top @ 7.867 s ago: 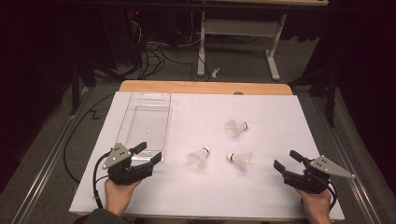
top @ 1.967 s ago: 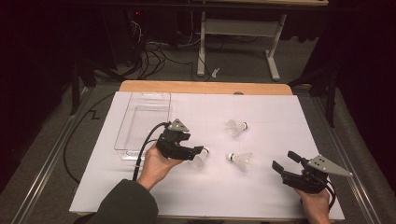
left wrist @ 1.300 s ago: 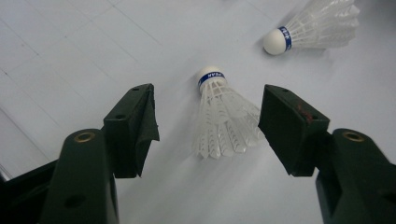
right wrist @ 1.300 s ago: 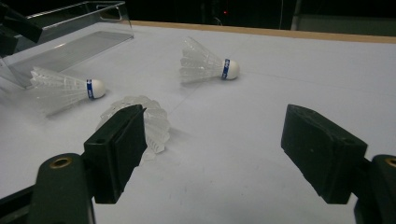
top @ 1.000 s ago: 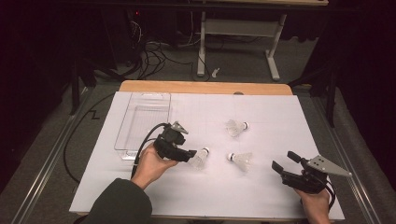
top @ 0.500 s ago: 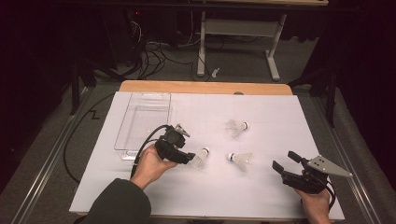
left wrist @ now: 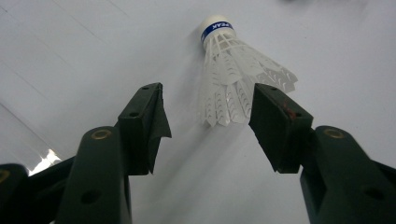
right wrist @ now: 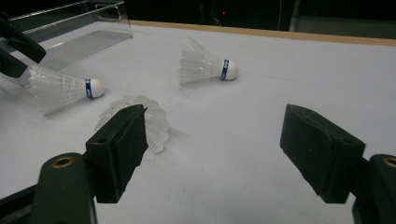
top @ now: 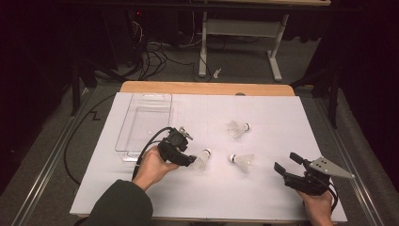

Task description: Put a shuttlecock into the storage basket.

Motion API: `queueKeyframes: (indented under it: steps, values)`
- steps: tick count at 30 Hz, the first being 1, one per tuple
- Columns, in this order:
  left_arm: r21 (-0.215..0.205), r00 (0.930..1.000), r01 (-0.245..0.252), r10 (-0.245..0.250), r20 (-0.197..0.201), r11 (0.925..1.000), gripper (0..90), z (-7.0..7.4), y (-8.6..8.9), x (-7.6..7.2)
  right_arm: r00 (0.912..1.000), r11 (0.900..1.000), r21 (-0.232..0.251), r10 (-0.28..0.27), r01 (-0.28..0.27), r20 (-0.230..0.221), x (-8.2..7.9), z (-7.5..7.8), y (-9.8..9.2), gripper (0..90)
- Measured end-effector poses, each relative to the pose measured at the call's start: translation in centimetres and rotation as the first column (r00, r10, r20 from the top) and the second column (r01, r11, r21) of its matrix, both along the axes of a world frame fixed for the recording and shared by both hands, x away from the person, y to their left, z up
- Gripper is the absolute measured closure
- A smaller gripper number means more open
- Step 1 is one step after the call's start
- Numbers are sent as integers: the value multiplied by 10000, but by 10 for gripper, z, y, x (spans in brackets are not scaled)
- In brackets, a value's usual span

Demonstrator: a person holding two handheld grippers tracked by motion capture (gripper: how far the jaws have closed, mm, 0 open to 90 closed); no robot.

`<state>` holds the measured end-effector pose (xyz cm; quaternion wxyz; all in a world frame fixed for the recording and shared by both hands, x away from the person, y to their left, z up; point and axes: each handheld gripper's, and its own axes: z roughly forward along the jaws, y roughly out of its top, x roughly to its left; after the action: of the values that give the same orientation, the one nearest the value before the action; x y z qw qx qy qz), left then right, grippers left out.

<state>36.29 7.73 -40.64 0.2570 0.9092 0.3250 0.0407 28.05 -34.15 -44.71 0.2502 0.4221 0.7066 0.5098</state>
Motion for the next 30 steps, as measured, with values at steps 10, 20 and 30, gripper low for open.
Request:
queueKeyframes:
  steps: [10, 20, 30]
  values:
    - [237, 9998, 83, -79, -199, 9997, 518, -6, -6, 2, 10000, 10000, -22, 34, -34, -22, 0, 0, 0, 235]
    - [348, 9990, 45, -30, -442, 9994, 584, -11, -10, 7, 10000, 10000, -24, 52, -52, -40, 0, 0, 0, 235]
    - [449, 9980, 30, -1, -639, 9990, 651, -16, -13, 11, 10000, 10000, -39, 79, -79, -40, 0, 0, 0, 235]
